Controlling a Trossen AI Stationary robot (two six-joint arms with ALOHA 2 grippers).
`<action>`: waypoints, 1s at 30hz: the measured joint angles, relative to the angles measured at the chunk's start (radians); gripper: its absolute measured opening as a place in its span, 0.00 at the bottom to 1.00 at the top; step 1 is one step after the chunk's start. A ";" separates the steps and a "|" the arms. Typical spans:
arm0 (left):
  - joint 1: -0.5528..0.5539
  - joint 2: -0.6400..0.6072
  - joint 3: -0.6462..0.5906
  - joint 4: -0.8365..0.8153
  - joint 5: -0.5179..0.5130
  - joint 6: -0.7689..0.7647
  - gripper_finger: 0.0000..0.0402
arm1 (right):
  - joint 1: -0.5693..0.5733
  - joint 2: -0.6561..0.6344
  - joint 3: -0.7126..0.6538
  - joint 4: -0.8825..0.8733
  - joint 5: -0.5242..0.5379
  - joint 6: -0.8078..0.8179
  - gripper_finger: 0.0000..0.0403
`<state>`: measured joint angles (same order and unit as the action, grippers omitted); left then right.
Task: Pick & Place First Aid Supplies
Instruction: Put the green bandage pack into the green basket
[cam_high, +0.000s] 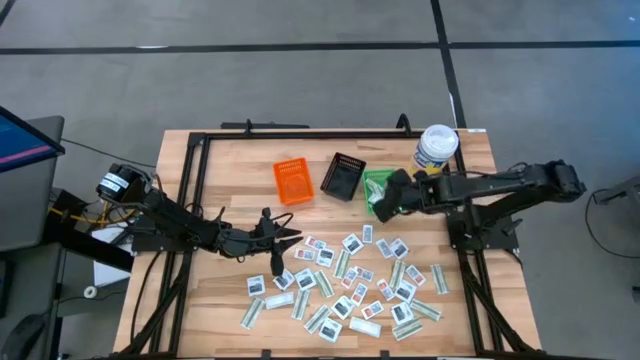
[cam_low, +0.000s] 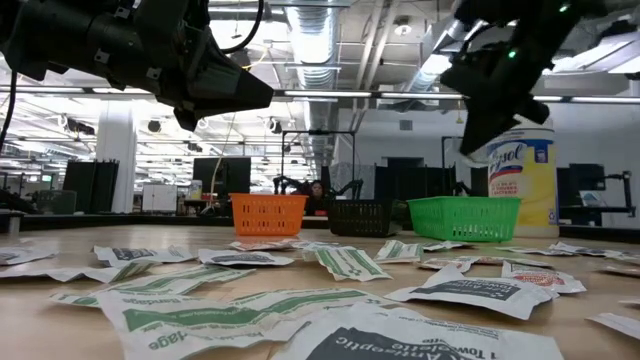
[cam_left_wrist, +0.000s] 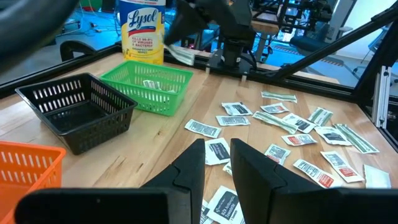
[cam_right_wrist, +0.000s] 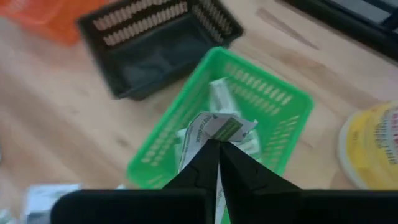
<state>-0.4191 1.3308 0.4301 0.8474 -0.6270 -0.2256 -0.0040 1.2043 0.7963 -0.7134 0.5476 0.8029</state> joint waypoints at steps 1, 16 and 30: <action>0.000 0.000 0.000 0.000 0.000 0.000 0.19 | -0.021 0.005 0.000 -0.004 -0.002 -0.013 0.03; 0.000 0.000 0.000 0.000 0.000 0.000 0.19 | -0.148 0.140 0.000 0.092 -0.073 -0.198 0.31; 0.000 0.000 0.000 0.000 0.000 0.000 0.19 | 0.166 0.209 0.001 0.478 -0.322 -0.459 0.44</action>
<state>-0.4191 1.3308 0.4301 0.8471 -0.6270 -0.2253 0.1618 1.4129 0.7975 -0.2359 0.2253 0.3439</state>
